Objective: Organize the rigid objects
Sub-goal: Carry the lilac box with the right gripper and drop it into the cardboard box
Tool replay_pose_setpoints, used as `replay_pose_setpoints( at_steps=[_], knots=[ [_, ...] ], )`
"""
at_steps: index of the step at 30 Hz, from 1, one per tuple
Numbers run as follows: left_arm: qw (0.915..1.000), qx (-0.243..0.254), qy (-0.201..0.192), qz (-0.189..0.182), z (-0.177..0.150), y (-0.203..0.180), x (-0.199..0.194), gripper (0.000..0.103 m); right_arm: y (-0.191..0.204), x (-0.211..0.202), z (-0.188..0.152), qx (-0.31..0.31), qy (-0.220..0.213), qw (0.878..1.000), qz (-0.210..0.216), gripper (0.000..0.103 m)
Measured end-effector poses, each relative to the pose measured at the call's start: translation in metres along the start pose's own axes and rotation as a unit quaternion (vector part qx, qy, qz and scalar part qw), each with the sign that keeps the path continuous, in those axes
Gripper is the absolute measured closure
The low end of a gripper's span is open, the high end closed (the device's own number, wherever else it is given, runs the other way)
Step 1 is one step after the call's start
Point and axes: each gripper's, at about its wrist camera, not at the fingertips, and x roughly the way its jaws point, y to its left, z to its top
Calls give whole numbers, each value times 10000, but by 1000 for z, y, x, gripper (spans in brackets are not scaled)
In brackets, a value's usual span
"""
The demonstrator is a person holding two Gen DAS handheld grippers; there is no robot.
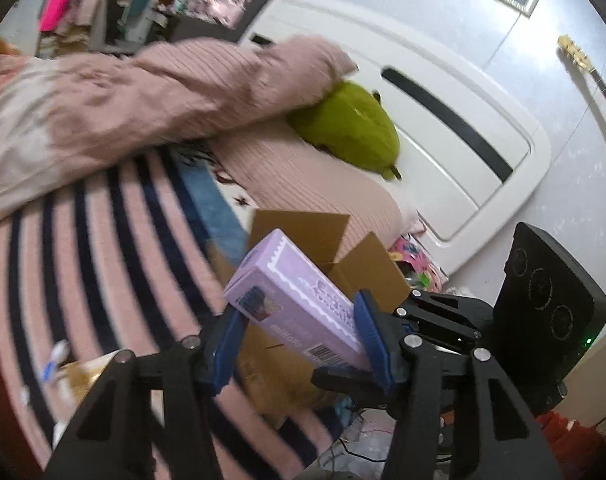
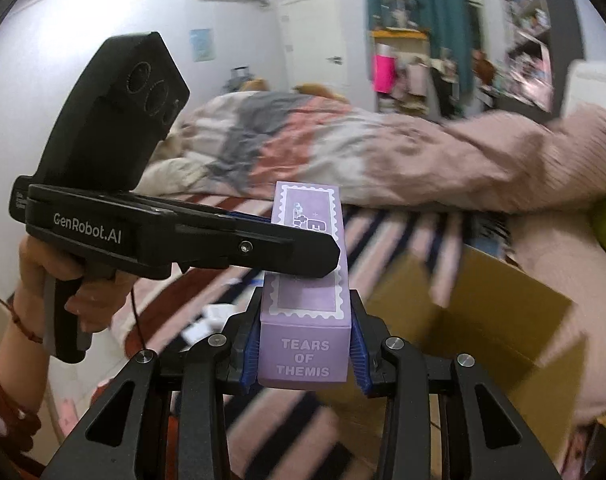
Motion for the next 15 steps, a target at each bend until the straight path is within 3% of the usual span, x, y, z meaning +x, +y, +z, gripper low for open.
replay_pose_setpoints(
  at_steps=[7,10,11,15],
  knots=[
    [9974,86,708,-22,20,-15,69,52,-59,-5,-10,469,524,9967,-403,71],
    [9964,83,833,145,21,-12,80,36,-70,-3,-13,549,721,9948,-465,70],
    [9960,88,850,266,20,-10,80,29,-72,-5,-15,554,748,9944,-505,69],
    [9962,152,741,442,20,-7,67,29,-76,-9,-23,541,679,9939,-682,48]
  ],
)
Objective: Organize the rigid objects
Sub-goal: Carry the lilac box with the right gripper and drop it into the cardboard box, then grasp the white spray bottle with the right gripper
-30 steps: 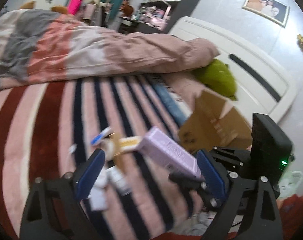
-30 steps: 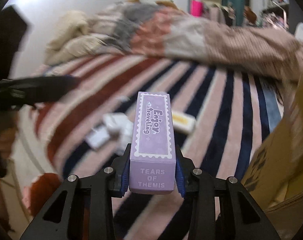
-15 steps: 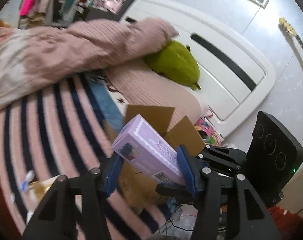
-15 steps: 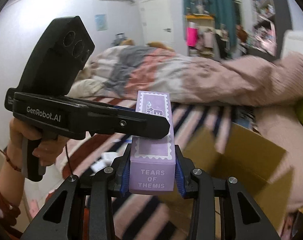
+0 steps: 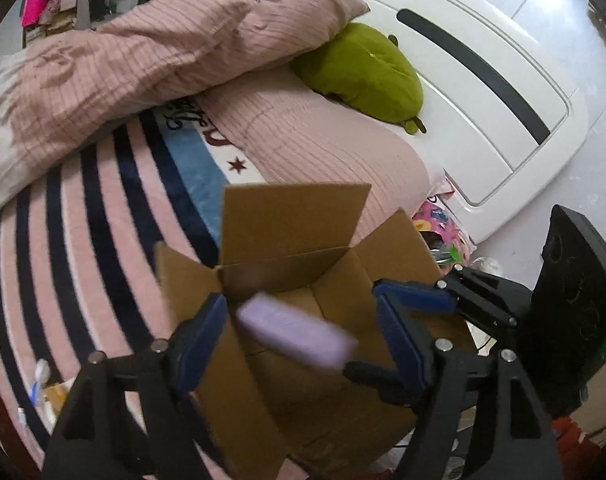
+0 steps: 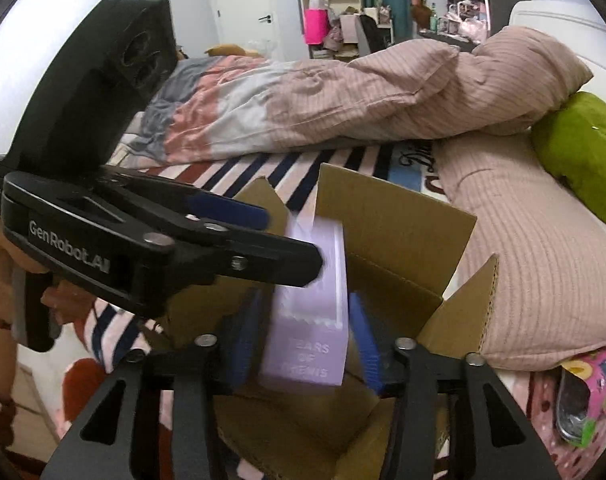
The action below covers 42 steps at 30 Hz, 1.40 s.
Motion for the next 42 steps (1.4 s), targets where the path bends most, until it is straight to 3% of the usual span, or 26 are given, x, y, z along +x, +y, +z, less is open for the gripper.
replay_pose_setpoints(
  at_steps=[3,7,11,18,21,25,31,34,37,38,42],
  knots=[
    [9996,11,-238,119,-6,7,-25,29,2,-5,-3,31,-133,9999,56,47],
    [9959,15,-586,688,-18,20,-65,29,20,-11,0,-104,-410,9990,169,46],
    [9812,8,-1048,1622,-49,45,-114,28,59,-15,4,-410,-691,9959,425,46],
    [9574,-469,-1582,2368,-115,110,-153,27,139,11,7,-723,-888,9875,1084,46],
    [9531,-653,-1598,2488,-146,141,-149,27,171,36,1,-894,-749,9845,1307,46],
    [9534,-972,-1312,2538,-178,182,-133,27,201,82,-18,-1102,-279,9814,1544,47],
    [9504,-1313,-1116,2588,-200,210,-121,27,212,160,-46,-896,424,9864,1312,47],
    [9469,-1377,-1047,2709,-201,218,-117,27,211,179,-53,-686,522,9872,1342,55],
    [9445,-1510,-1074,2712,-203,222,-119,27,217,196,-56,-677,660,9895,1092,69],
    [9453,-1533,-1076,2669,-203,223,-119,27,216,201,-56,-630,740,9900,1020,80],
    [9563,-1501,-1075,2266,-203,220,-116,27,214,199,-53,-589,714,9904,1024,83]
  ],
)
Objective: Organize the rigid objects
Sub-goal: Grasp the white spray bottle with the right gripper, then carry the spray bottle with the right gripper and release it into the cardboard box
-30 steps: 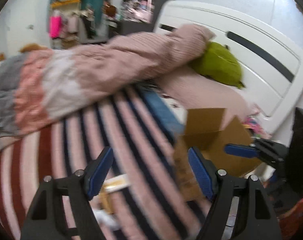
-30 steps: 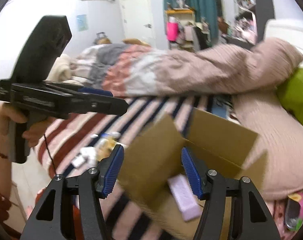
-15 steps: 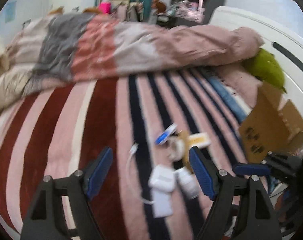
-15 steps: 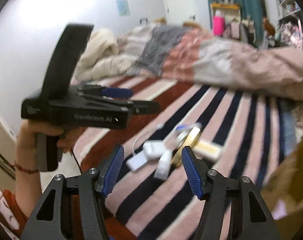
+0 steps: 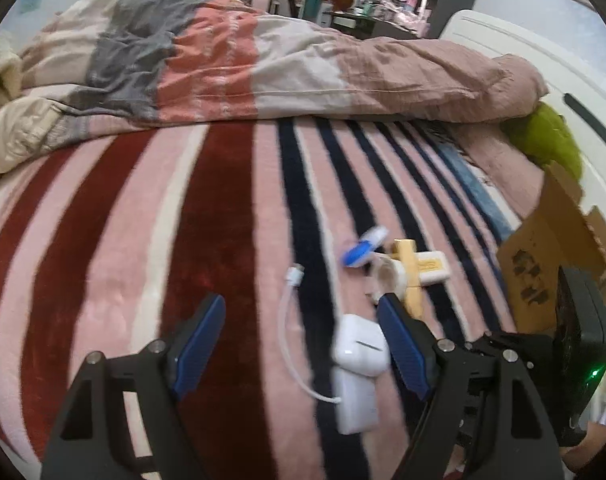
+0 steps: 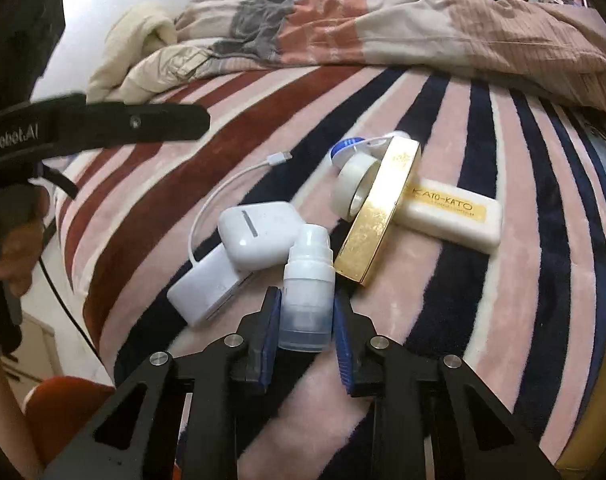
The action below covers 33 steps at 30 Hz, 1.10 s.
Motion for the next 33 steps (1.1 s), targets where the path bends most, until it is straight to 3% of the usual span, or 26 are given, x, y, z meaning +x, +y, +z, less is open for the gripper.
replay_pose_setpoints(
  at_steps=[7,15,20,27,33],
  knots=[
    [9941,121,47,-1075,10,-39,-4,28,1,-46,9,-120,-579,9983,12,83],
    [9734,562,-161,-2217,33,-107,-20,67,-13,-117,19,-89,-1282,9917,-27,83],
    [9609,838,-335,-2619,56,-153,-25,69,-30,-157,18,-122,-1626,9856,-458,83],
    [9536,1437,-390,-2617,82,-222,-31,69,-58,-204,16,-103,-1856,9776,-983,83],
    [9547,1852,-324,-2306,96,-251,-44,69,-72,-229,21,66,-1977,9767,-830,83]
  ],
)
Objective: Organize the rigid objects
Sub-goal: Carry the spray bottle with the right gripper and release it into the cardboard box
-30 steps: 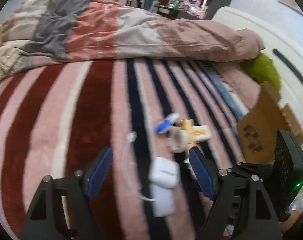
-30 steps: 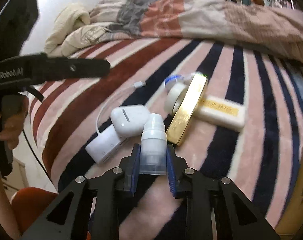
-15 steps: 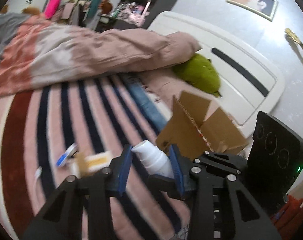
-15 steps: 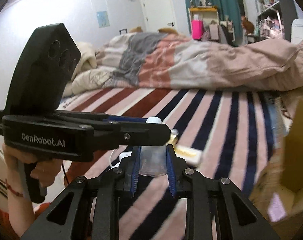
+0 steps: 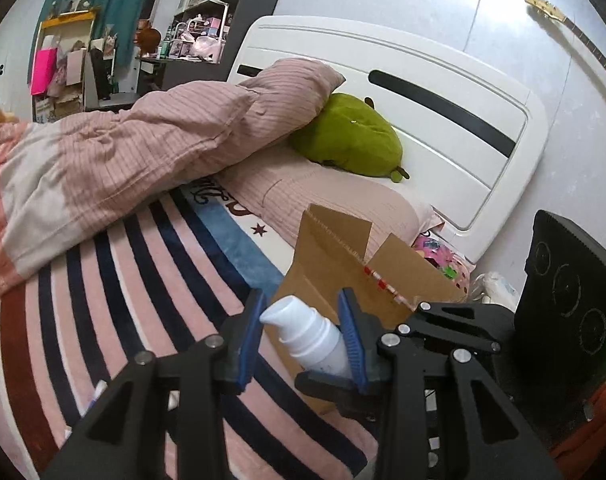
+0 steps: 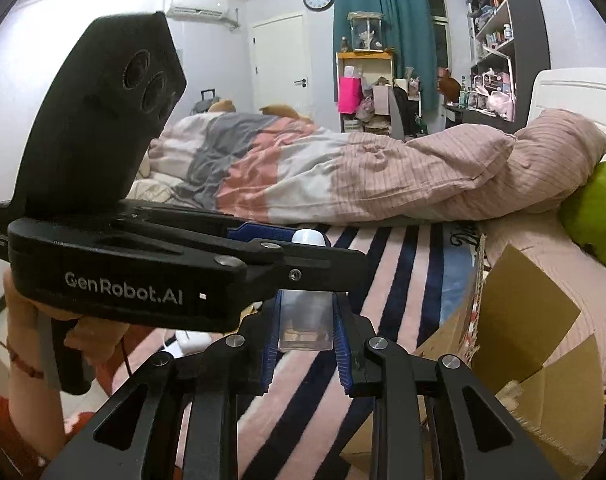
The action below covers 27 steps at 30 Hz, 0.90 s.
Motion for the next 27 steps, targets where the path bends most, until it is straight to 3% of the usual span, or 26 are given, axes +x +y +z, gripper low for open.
replay_pose_setpoints(
  at_steps=[8,13,23,25,27],
  knots=[
    [9995,148,160,240,15,-11,-7,69,-13,-7,10,289,-53,9988,398,83],
    [9990,197,346,215,22,-17,11,69,-21,-9,13,228,53,9993,290,83],
    [9919,-44,1256,-180,22,-15,99,69,-72,19,-6,432,1104,9925,-295,83],
    [9913,-52,1309,-118,22,-14,105,60,-78,24,-9,449,1283,9900,-366,83],
    [9922,-95,1243,-16,21,-12,103,39,-80,28,-11,387,1454,9874,-482,79]
  ],
)
